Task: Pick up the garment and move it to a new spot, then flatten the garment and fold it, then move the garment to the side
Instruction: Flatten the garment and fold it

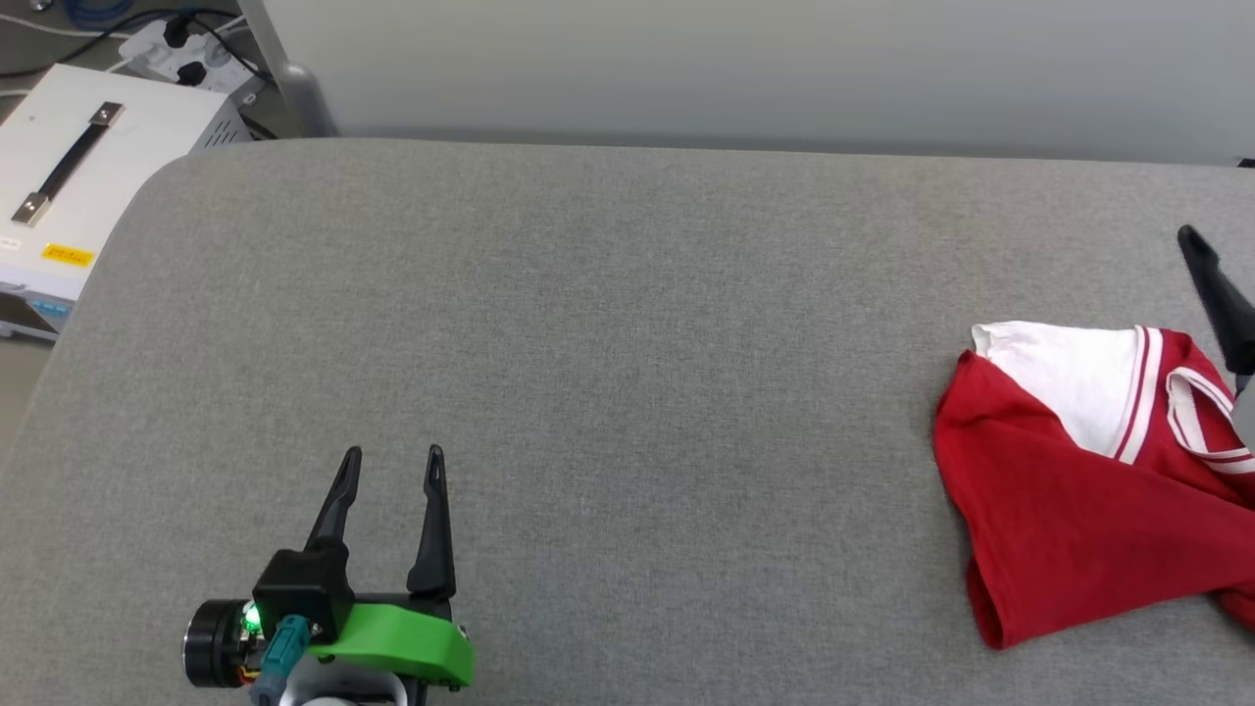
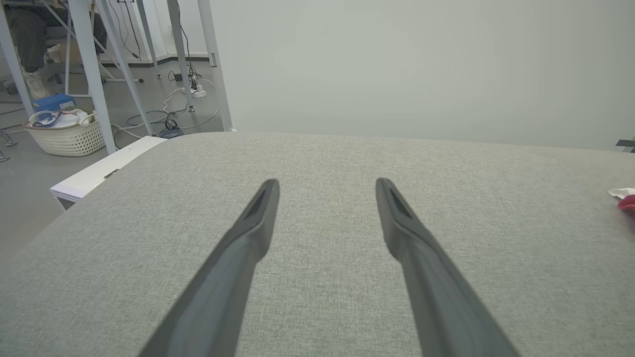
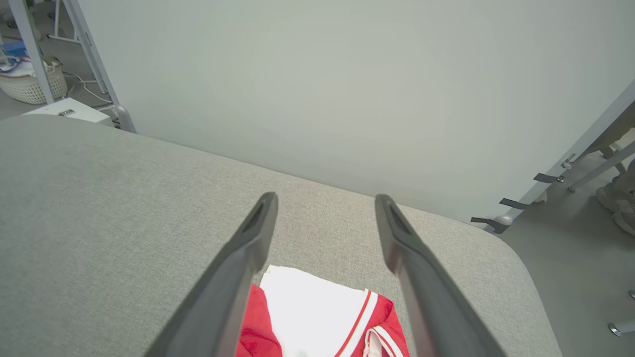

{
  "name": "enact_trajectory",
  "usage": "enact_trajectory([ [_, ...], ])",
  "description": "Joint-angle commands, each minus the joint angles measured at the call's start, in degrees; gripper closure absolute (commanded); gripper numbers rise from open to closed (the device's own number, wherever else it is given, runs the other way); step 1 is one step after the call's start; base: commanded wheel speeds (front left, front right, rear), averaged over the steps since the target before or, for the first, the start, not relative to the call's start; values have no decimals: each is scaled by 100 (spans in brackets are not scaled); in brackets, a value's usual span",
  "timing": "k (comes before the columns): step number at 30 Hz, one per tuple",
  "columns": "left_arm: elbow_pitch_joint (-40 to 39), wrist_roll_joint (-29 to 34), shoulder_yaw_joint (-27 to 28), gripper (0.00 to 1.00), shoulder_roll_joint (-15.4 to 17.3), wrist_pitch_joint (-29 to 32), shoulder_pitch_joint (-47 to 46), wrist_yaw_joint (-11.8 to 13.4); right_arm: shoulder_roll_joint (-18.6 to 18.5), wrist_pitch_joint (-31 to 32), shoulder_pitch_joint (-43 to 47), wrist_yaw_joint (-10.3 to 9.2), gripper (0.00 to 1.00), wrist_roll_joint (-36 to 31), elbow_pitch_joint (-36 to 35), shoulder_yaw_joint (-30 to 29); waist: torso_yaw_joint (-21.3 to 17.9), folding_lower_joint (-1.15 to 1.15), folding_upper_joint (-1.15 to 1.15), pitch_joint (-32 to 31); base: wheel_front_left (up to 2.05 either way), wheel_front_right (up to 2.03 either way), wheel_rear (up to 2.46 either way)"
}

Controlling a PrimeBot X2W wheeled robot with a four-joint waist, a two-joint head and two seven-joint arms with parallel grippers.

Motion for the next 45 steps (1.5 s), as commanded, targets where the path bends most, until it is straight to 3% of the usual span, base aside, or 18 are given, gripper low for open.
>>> enact_trajectory([
  [1,-23,-13,-12,0,-20,-34,-100,18,-136,320,-159,-1,0,167,59,217,127,0,0,183,0,0,0],
  [6,-85,-71,-84,0,-20,-34,-294,46,-717,1829,-651,-1,0,823,296,1219,297,0,0,553,0,0,0],
  [12,-150,-151,-228,0,-20,-34,-557,90,-948,2770,-1392,-1,0,1136,841,1880,509,0,0,1052,0,0,0],
  [20,-259,-283,-392,0,-20,-34,-921,169,-736,3037,-2163,-1,0,1114,1838,2440,764,0,0,1652,0,0,0],
  [30,-320,-351,-478,0,-20,-34,-1068,273,-636,2944,-1930,-1,0,1376,2802,3021,824,0,0,1760,0,0,0],
  [31,-313,-337,-439,0,-20,-34,-1031,291,-659,2728,-1916,-1,100,1481,2853,3039,752,0,0,1686,0,0,0],
  [38,-246,-317,-403,0,-20,-34,-920,278,-742,1776,-1951,-1,100,1693,2707,2858,642,0,0,1375,0,0,0],
  [45,-233,-289,-317,0,-20,-34,-713,280,-883,1005,-1972,-1,100,1932,1945,2776,594,0,0,983,0,0,0],
])
